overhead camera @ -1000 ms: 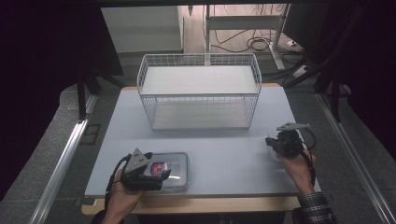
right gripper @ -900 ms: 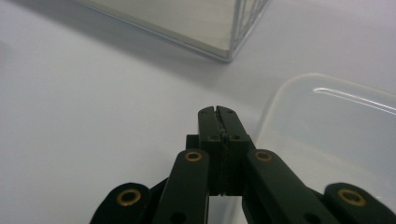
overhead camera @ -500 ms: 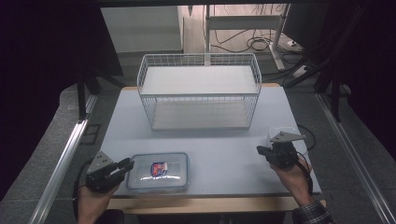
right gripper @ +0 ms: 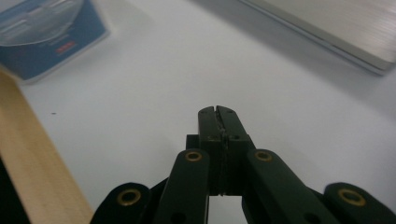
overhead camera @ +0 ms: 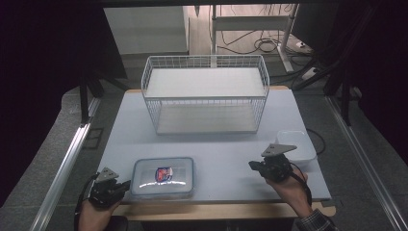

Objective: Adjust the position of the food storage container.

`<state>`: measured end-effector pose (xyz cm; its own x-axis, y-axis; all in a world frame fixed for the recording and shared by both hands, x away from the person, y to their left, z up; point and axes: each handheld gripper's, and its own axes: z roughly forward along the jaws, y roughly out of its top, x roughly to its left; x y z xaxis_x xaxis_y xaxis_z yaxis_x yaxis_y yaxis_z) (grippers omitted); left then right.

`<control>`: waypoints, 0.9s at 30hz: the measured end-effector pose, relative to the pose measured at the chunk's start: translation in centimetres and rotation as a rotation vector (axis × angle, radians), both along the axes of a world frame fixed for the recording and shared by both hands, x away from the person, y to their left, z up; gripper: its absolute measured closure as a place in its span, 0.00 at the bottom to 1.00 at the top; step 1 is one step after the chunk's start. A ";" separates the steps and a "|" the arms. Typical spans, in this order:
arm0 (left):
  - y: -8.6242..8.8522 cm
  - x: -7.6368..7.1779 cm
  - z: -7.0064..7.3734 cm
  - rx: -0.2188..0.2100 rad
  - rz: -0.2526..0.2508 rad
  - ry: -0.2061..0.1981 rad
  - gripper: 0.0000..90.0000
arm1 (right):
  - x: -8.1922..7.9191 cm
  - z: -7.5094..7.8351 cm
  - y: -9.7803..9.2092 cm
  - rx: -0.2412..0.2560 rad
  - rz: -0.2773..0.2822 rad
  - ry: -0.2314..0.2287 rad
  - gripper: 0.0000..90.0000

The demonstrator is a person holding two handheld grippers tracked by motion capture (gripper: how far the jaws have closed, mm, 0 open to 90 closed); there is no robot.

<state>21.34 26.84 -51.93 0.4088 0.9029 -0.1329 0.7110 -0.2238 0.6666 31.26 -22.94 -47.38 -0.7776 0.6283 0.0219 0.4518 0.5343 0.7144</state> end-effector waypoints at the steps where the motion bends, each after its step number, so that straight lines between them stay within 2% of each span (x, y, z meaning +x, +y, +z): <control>1: 0.0 0.0 0.0 0.000 0.000 0.000 1.00 | 0.0 0.0 0.0 0.000 0.000 0.000 0.99; 3: -0.3 0.3 0.0 -0.030 0.001 0.009 1.00 | -0.4 -0.3 0.8 -0.007 0.032 0.019 0.99; 5: -0.5 0.4 0.0 -0.030 -0.002 0.010 1.00 | -0.5 -0.3 1.0 -0.009 0.039 0.025 0.99; 10: -2.5 1.4 0.2 -0.019 -0.046 0.007 1.00 | -0.8 -0.7 1.8 0.013 0.073 0.055 0.99; 15: -4.6 2.4 0.4 -0.016 -0.089 0.009 1.00 | -1.1 -1.0 2.2 0.011 0.088 0.083 0.99; 18: -5.3 2.6 0.4 -0.015 -0.103 0.009 1.00 | -1.6 -1.2 2.3 0.022 0.102 0.105 0.99; 22: -7.2 3.5 0.5 -0.026 -0.146 0.010 1.00 | -2.3 -1.6 2.7 0.004 0.129 0.113 0.99; 24: -7.5 3.7 0.5 -0.023 -0.154 0.007 1.00 | -2.5 -1.6 2.8 0.001 0.133 0.118 0.99; 25: -8.6 4.2 0.6 -0.017 -0.180 0.004 1.00 | -2.7 -1.8 3.0 -0.008 0.145 0.123 0.98; 27: -9.6 4.6 0.6 -0.012 -0.204 0.000 1.00 | -2.8 -2.0 3.0 -0.016 0.149 0.135 0.98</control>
<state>25.95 17.20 -51.31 0.5827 0.8000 -0.1434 0.6521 -0.3549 0.6699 28.42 -19.96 -49.35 -0.8525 0.5080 0.1230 0.4580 0.6128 0.6440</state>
